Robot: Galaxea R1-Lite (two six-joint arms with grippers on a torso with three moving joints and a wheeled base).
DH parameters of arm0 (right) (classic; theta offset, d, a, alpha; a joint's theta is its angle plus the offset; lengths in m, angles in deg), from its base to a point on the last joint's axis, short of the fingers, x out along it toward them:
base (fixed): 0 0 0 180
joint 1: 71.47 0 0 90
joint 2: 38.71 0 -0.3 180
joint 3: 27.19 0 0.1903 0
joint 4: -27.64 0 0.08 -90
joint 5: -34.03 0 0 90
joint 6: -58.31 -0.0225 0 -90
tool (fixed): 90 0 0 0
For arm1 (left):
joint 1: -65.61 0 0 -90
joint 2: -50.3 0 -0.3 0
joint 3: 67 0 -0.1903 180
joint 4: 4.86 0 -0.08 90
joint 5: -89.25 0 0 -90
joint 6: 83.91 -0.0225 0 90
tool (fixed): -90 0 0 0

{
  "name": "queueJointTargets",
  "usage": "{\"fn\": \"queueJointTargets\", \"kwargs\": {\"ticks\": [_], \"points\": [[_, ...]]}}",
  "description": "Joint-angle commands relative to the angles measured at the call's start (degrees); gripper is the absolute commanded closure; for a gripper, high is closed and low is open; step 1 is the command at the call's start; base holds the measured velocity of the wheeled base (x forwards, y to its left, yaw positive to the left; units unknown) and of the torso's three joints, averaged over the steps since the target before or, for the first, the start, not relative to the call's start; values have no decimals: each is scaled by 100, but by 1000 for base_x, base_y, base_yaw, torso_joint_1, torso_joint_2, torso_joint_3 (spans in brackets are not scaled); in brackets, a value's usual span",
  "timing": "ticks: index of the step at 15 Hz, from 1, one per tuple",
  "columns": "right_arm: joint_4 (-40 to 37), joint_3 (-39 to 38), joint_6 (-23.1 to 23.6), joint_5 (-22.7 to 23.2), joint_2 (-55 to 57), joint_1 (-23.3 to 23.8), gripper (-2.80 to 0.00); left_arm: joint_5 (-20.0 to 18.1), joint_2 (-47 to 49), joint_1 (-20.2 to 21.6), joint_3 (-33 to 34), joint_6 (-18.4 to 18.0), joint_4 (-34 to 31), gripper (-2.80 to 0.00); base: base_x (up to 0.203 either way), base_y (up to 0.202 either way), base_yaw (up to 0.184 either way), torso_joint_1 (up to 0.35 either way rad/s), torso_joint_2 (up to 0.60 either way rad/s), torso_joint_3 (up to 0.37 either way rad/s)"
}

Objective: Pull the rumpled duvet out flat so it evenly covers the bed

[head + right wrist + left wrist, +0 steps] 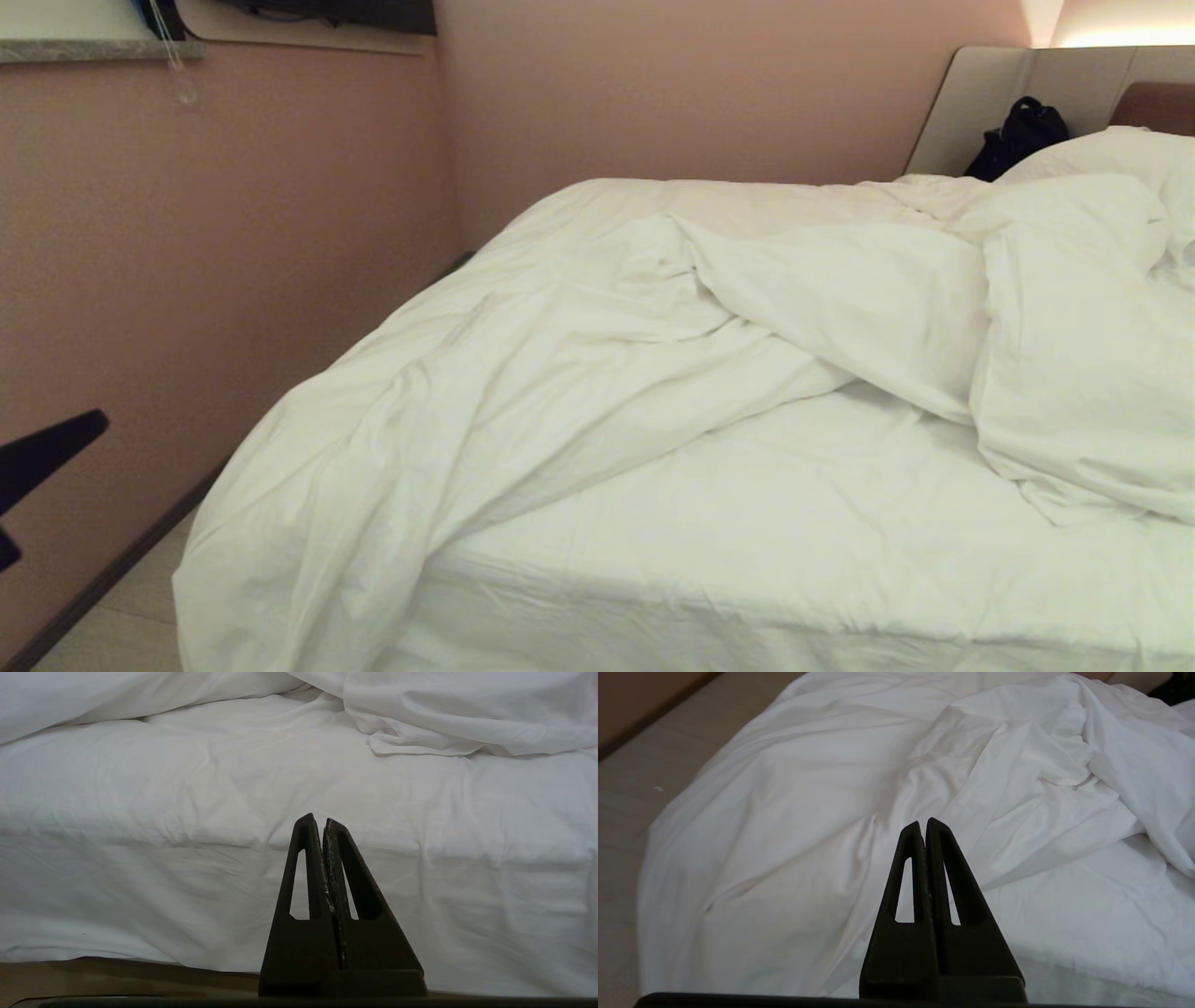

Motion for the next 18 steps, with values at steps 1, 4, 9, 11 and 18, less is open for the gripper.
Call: {"fn": "queueJointTargets", "kwargs": {"ticks": [1, 4, 9, 11, 18], "points": [[4, 0, -2, 2, 7, 0, 0, -235, 1188, 1, -135, 15, 579, 0, 0, 0, 0, 0, 0, 0], [4, 0, -2, 2, 7, 0, 0, -433, 1984, 2, -748, 14, 884, 0, 0, 0, 0, 0, 0, 0], [4, 0, -2, 2, 7, 0, 0, -531, 2837, 8, -1417, 18, 932, 0, 0, 0, 0, 0, 0, 0], [4, 0, -2, 2, 7, 0, 0, -690, 3124, 5, -1549, 31, 1102, 0, 0, 0, 0, 0, 0, 0], [4, 0, -2, 2, 7, 0, 0, -1168, 4071, 0, -2312, -27, 1260, 0, 0, 0, 0, 0, 0, 0]]}}
